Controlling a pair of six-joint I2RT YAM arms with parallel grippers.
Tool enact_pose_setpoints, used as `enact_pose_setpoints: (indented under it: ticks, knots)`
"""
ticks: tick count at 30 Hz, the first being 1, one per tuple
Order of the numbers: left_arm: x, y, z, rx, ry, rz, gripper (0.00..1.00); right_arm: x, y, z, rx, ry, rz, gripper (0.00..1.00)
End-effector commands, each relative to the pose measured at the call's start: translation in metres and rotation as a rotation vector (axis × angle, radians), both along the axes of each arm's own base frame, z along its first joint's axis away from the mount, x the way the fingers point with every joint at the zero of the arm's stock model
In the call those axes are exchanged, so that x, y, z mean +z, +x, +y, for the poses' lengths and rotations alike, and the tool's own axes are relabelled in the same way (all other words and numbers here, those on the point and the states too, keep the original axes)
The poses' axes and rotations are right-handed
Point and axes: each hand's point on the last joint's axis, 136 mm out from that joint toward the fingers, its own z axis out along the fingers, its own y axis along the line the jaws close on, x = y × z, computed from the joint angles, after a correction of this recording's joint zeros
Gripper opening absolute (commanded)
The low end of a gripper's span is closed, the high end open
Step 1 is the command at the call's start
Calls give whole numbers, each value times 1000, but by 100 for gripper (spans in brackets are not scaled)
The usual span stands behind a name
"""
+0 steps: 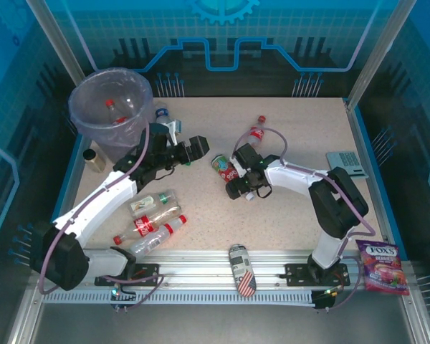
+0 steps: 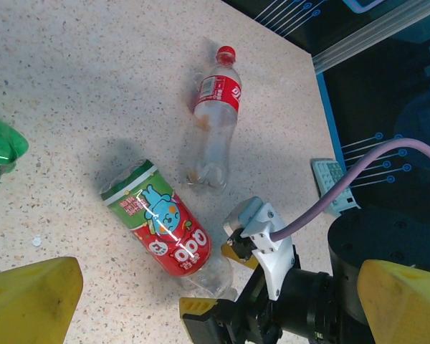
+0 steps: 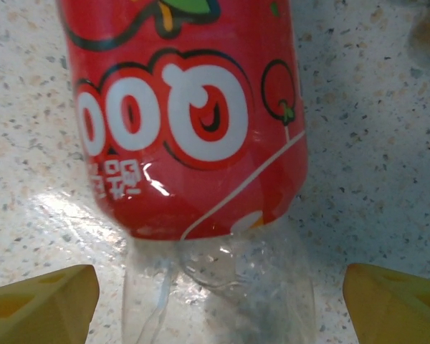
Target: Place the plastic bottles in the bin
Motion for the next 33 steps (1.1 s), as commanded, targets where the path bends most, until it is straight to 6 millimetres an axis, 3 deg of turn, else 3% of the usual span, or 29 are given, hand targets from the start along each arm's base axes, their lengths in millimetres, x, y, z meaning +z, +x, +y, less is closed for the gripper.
enact_pose_setpoints:
  ticks: [1, 11, 15, 17, 21, 28, 33]
  knots:
    - [-1, 8, -6, 16, -52, -5, 99, -2, 7, 5, -4, -20, -31, 86]
    - [-17, 13, -11, 27, -84, 26, 99, -14, 3, 4, 1, -40, -32, 66]
    - [-21, 13, -13, 27, -104, 37, 99, -9, 0, 6, 4, -24, -33, 52]
    - [-21, 14, -13, 32, -116, 37, 99, -2, -2, 9, 2, 2, -29, 51]
    - [-19, 17, -16, 35, -155, 37, 99, 18, -8, 14, 12, 36, -42, 51]
    - [-14, 27, -35, -18, -262, 67, 99, 81, -13, 17, -40, 281, -154, 45]
    - [-16, 33, -48, -44, -335, 81, 99, 124, -13, 46, -38, 563, -235, 43]
